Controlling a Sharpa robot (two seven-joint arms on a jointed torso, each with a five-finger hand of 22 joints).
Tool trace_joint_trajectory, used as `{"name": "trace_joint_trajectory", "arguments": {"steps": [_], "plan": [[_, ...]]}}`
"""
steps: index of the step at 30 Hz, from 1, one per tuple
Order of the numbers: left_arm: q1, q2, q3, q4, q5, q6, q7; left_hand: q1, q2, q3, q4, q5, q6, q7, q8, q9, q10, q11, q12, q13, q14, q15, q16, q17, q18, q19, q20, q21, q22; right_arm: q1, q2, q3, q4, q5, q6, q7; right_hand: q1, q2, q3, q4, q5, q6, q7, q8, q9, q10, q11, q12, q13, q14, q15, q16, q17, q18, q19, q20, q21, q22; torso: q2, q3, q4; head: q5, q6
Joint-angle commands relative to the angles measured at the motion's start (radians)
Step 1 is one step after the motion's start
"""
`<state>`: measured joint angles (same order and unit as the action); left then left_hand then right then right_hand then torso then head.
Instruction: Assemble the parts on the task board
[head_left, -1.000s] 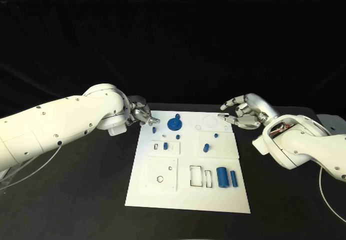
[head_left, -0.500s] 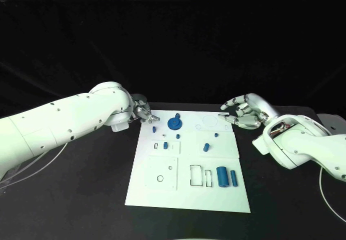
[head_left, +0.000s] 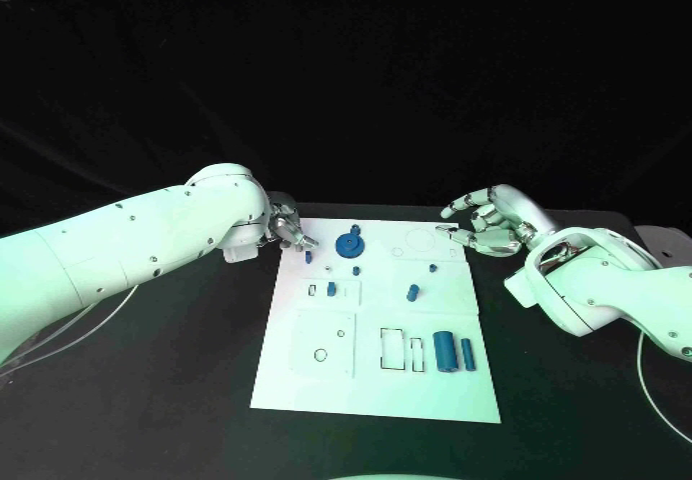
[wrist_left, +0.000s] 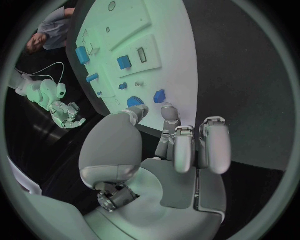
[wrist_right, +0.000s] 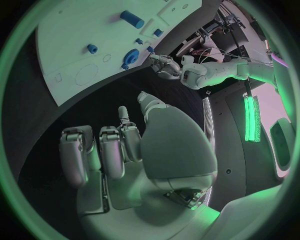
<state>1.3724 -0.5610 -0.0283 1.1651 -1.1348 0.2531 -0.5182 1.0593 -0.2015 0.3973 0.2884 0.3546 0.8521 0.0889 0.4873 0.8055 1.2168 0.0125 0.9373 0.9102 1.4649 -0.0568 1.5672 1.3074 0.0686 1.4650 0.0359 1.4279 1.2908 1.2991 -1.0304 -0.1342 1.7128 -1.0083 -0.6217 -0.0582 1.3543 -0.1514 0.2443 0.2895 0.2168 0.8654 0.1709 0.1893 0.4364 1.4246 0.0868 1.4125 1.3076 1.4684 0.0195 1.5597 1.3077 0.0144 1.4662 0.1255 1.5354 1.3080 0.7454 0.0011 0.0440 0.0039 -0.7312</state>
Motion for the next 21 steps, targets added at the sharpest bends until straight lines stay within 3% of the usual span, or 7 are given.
{"name": "trace_joint_trajectory", "arguments": {"steps": [1,21], "plan": [[0.0,0.006,-0.001,-0.006,-0.002,0.043,0.005,0.005,-0.007,-0.006,0.002,-0.005,0.004,0.004,-0.005,-0.001,-0.003,0.003,0.004,0.001,0.106,0.007,0.004,0.263,-0.012,0.001,0.008,0.003,0.003,-0.001,0.002,0.0,0.0,-0.003,0.003,0.009,-0.009,0.0,0.006,0.0,0.001,0.005,-0.002,0.005,0.002,-0.006,-0.001,-0.004,0.124,0.094,-0.007,-0.003,0.23,-0.002,0.08,-0.009,-0.006,0.232,0.0,-0.0001,0.0002,0.001,-0.001],[-0.001,0.021,-0.008,-0.029,0.015,0.057,0.005,0.032,0.016,-0.006,-0.001,-0.003,0.018,0.002,-0.007,-0.013,0.001,0.001,0.014,0.004,0.106,0.006,0.004,0.263,-0.013,0.003,0.01,0.007,0.009,-0.001,0.005,0.0,0.0,-0.003,0.003,0.009,-0.011,0.001,0.008,-0.002,0.002,0.005,-0.002,0.006,0.002,-0.006,-0.001,-0.004,0.124,0.094,-0.008,-0.003,0.23,-0.003,0.08,-0.009,-0.006,0.232,0.001,0.0002,-0.0011,-0.001,-0.006]]}}
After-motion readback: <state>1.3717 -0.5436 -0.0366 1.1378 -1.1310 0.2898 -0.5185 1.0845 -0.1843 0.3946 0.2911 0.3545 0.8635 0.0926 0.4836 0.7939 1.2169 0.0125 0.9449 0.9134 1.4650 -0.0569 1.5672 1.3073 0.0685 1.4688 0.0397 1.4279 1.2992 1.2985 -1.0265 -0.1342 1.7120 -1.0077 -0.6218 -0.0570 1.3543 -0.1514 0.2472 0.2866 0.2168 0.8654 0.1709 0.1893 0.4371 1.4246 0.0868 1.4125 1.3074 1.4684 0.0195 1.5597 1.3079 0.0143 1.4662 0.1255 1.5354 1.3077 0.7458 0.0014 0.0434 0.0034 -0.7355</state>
